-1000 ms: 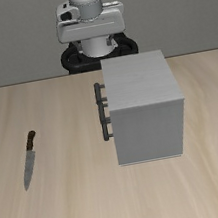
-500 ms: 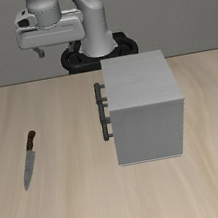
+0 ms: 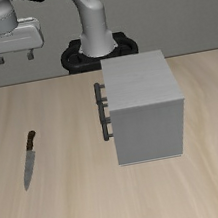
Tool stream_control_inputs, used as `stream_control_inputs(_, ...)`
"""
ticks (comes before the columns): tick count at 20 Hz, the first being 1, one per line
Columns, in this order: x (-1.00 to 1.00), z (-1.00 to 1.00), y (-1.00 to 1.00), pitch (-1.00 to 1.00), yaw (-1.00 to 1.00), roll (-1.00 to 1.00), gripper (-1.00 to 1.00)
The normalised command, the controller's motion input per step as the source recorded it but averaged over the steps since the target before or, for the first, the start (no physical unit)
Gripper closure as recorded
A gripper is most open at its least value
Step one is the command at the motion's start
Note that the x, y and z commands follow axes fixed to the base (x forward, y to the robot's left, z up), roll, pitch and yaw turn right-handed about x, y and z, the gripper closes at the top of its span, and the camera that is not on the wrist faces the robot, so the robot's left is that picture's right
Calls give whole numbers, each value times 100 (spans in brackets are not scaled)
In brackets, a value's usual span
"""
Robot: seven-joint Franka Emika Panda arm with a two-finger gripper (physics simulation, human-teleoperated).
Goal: Pick up the knife and place it on the top of the cabinet
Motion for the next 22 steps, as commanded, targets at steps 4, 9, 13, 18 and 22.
stream_control_inputs(4,75,0,-25,0,0,0,-100)
stream_control_inputs(9,100,0,0,0,0,0,-100)
stream_control_inputs(13,0,-100,0,0,0,0,-100)
stream_control_inputs(18,0,-100,0,0,0,0,-100)
stream_control_inputs(22,0,-100,0,0,0,0,-100)
